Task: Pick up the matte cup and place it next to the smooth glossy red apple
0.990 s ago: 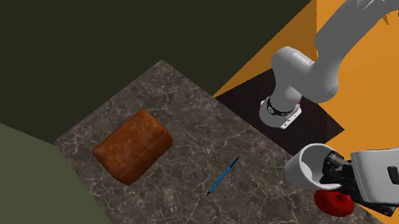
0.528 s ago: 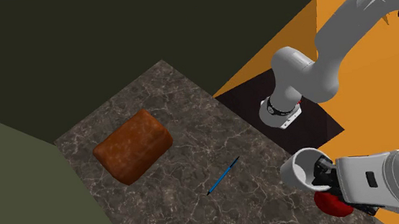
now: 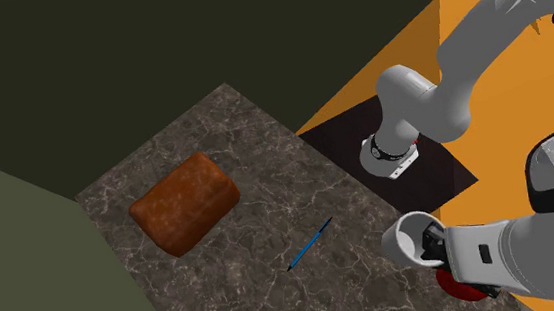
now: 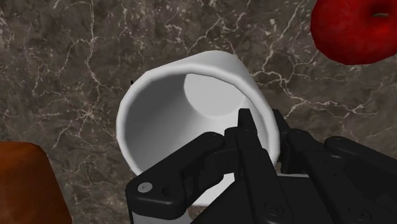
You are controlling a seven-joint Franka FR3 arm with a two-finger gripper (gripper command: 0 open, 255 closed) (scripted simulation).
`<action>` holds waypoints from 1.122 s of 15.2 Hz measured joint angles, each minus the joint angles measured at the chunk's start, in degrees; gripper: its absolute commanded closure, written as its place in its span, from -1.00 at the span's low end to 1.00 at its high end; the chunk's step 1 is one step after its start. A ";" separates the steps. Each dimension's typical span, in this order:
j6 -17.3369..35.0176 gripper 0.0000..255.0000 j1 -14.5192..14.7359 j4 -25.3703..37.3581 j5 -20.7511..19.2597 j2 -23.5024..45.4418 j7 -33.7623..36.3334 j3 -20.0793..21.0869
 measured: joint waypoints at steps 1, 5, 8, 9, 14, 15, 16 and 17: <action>0.96 1.00 0.05 -0.93 0.14 0.03 0.00 0.23; 3.64 1.00 0.05 -3.12 0.42 0.51 0.08 0.96; 6.20 1.00 0.24 -5.30 0.90 0.86 0.43 1.88; 7.02 1.00 0.31 -6.05 1.05 0.91 0.45 2.10; 11.12 1.00 0.24 -9.14 1.46 1.95 0.65 3.33; 11.87 1.00 0.10 -9.45 1.42 2.39 0.75 3.63; 12.40 1.00 0.19 -10.00 1.56 2.38 0.77 3.77; 12.84 1.00 0.17 -10.23 1.59 2.58 0.88 3.98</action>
